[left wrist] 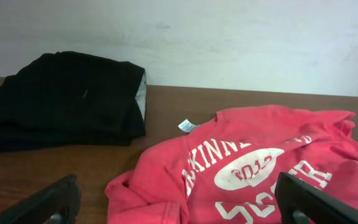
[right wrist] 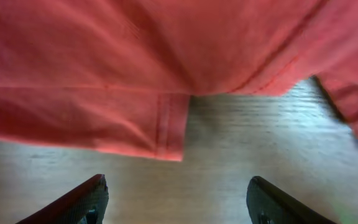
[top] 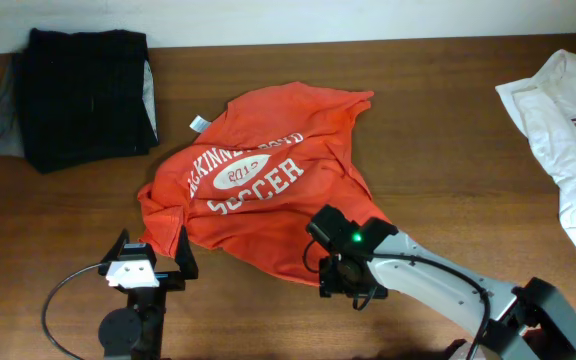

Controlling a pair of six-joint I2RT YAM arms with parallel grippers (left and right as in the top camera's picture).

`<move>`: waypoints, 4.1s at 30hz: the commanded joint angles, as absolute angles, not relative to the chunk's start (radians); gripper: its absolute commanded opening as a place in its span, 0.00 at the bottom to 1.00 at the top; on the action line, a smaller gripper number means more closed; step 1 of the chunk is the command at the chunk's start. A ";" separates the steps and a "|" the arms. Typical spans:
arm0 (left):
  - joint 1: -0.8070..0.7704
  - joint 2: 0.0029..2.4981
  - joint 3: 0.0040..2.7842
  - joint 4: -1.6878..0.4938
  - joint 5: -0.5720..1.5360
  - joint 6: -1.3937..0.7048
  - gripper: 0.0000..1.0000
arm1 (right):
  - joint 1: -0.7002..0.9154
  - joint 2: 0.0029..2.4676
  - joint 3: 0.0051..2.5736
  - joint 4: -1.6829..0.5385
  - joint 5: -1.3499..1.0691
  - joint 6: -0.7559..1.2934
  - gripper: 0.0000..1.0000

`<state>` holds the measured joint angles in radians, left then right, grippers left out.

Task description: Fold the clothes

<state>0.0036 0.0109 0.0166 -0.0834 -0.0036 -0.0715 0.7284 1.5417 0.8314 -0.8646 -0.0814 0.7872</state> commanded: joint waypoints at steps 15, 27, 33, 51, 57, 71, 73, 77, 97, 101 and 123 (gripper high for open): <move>0.010 0.005 0.008 -0.083 0.007 -0.063 0.99 | 0.600 1.592 0.741 -0.730 -0.094 0.823 0.46; 0.010 0.006 0.008 -0.083 0.007 -0.063 0.99 | 0.657 1.601 0.735 -0.660 -0.158 0.822 0.53; 0.010 0.006 0.008 -0.083 0.007 -0.063 0.99 | 0.654 1.703 0.730 -0.638 -0.188 0.848 0.31; 0.010 0.006 0.008 -0.083 0.007 -0.063 0.99 | 0.549 1.481 1.149 -1.369 0.208 0.933 0.04; 0.009 0.005 0.009 -0.079 0.011 -0.064 0.99 | 0.549 1.130 1.201 -1.515 0.284 0.933 0.04; 0.009 0.144 0.244 -0.262 0.469 -0.174 0.99 | 0.548 0.939 1.317 -1.583 0.296 0.914 0.04; 0.009 0.332 0.454 -0.385 0.437 -0.103 0.99 | 0.548 1.020 1.317 -1.582 0.281 0.914 0.04; 0.009 0.604 0.704 -0.522 0.490 -0.104 0.99 | 0.548 1.113 1.317 -1.577 0.274 0.925 0.04; -0.349 1.274 0.868 -0.844 -0.025 -0.538 1.00 | 0.548 1.142 1.317 -1.530 0.274 0.925 0.04; -0.379 1.485 0.868 -0.783 -0.020 -0.532 0.99 | 0.548 1.142 1.317 -1.530 0.274 0.925 0.04; -0.427 1.571 0.896 -0.740 -0.110 -0.522 0.43 | 0.548 1.142 1.317 -1.529 0.286 0.921 0.04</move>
<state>-0.4065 1.5753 0.8734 -0.7406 -0.1024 -0.5209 0.5522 1.1427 1.3071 -1.5314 0.2649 0.9127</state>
